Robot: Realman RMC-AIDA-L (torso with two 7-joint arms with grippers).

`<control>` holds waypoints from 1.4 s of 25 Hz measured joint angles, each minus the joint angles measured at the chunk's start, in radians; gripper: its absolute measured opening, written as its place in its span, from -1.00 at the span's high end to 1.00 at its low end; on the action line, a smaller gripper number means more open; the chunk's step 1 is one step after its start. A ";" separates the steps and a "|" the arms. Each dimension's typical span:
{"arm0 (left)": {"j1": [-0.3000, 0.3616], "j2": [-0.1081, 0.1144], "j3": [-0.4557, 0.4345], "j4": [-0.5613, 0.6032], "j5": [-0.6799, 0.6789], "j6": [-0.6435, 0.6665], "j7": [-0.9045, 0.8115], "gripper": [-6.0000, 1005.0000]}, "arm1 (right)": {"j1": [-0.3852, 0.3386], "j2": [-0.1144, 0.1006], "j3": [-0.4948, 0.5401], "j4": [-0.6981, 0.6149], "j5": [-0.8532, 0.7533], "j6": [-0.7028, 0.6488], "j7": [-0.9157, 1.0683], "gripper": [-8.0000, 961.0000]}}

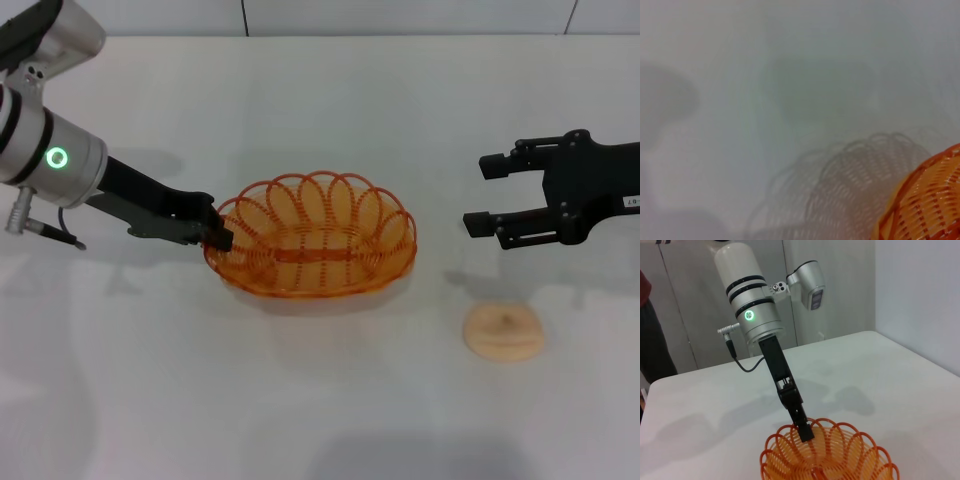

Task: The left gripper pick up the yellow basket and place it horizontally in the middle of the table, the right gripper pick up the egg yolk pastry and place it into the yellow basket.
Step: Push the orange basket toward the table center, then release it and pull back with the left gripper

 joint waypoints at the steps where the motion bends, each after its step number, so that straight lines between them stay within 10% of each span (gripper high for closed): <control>1: 0.000 0.000 0.001 -0.001 0.001 -0.001 0.000 0.83 | 0.000 0.000 0.000 0.000 0.000 0.000 -0.001 -0.55; 35: -0.034 -0.021 0.086 -0.019 0.012 -0.052 -0.011 0.81 | -0.007 0.002 0.000 -0.009 0.001 -0.013 -0.010 -0.54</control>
